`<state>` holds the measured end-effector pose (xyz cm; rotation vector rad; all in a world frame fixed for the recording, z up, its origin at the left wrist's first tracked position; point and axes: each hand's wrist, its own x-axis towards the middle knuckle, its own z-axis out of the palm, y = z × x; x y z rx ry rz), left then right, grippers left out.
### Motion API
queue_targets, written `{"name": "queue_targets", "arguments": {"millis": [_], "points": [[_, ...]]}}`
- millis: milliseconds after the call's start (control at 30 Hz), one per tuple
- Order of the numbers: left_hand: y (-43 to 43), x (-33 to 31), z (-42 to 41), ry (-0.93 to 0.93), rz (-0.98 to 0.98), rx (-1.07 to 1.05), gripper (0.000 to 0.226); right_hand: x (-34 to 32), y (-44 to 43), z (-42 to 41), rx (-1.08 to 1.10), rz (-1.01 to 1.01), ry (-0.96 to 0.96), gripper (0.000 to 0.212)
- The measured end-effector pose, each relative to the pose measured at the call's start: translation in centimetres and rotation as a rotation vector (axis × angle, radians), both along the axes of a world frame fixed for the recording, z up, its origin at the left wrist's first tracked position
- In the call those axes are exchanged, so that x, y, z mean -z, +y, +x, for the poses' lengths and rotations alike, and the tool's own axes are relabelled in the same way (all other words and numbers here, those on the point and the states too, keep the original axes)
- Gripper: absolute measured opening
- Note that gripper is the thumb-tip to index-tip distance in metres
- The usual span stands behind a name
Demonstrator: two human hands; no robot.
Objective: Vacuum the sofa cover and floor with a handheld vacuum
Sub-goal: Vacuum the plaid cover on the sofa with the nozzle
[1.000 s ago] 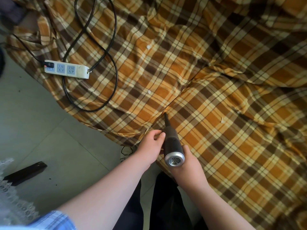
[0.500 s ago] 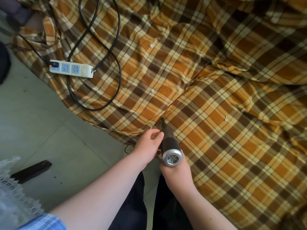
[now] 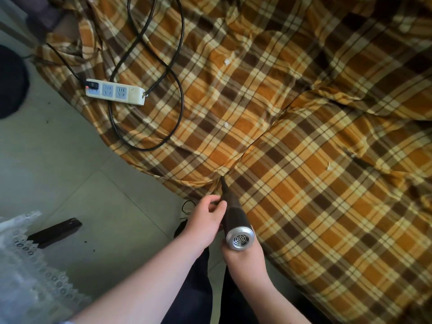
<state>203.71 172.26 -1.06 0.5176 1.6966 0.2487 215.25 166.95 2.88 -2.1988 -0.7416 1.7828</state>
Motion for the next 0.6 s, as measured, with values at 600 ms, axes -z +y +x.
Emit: {"name": "queue_targets", "arguments": {"millis": [600], "points": [[-3.4,-0.4,-2.0,0.074,-0.127,-0.08,0.029,-0.5,0.3,-0.4,-0.355,-0.161,-0.034,0.093]]}}
